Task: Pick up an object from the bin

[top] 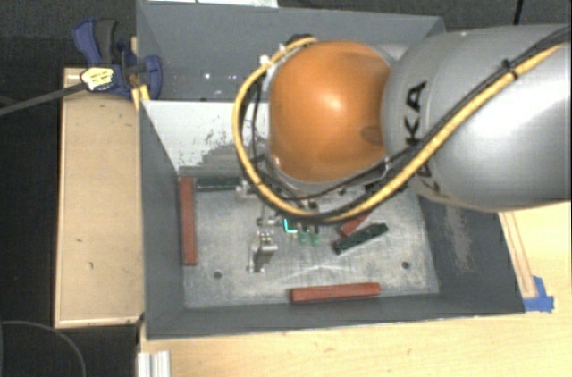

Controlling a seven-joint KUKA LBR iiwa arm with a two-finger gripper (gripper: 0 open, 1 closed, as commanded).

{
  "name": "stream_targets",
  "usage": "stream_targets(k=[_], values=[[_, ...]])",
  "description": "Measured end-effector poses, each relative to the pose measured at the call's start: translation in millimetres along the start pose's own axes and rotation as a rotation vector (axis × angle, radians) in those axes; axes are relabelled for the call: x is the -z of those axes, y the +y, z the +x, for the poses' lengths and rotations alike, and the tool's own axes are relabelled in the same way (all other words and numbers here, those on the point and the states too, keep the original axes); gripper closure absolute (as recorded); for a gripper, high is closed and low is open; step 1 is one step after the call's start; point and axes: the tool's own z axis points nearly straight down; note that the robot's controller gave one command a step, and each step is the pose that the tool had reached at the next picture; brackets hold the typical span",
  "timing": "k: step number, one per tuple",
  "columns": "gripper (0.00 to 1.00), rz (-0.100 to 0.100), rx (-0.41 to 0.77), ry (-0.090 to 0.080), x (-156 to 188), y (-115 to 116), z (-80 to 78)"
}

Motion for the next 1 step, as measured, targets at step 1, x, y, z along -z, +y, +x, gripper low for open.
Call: stream_targets(k=[1], values=[[0.00, -0.002, -0.006, -0.007, 3.6, -1.0, -1.9]])
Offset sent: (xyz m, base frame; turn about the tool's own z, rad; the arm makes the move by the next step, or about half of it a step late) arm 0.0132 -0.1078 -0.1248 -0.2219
